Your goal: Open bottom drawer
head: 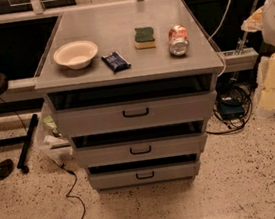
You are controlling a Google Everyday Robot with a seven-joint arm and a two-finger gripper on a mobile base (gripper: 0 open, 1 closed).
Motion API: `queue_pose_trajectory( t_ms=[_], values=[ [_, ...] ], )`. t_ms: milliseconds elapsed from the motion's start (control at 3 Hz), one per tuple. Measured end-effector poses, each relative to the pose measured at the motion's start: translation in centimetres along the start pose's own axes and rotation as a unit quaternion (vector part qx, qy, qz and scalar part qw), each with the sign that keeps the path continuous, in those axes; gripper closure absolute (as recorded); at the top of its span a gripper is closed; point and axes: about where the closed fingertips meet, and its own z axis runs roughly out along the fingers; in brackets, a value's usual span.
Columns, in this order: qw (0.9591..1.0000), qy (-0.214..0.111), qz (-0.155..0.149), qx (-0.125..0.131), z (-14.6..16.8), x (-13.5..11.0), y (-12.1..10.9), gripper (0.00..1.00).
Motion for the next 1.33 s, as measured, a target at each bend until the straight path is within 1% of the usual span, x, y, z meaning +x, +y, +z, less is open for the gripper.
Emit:
queue_pose_trajectory(
  t_ms=[333, 667, 1000, 1333],
  values=[
    [1.0, 0.0, 0.0, 0.0, 0.0, 0.0, 0.0, 0.0],
    [0.9999, -0.011, -0.001, -0.001, 0.0, -0.1, 0.1, 0.0],
    [0.9993, -0.037, 0.005, 0.0, 1.7, -0.1, 1.1, 0.0],
    [0.9966, -0.078, 0.026, -0.007, 6.7, 0.3, 2.3, 0.0]
  ],
)
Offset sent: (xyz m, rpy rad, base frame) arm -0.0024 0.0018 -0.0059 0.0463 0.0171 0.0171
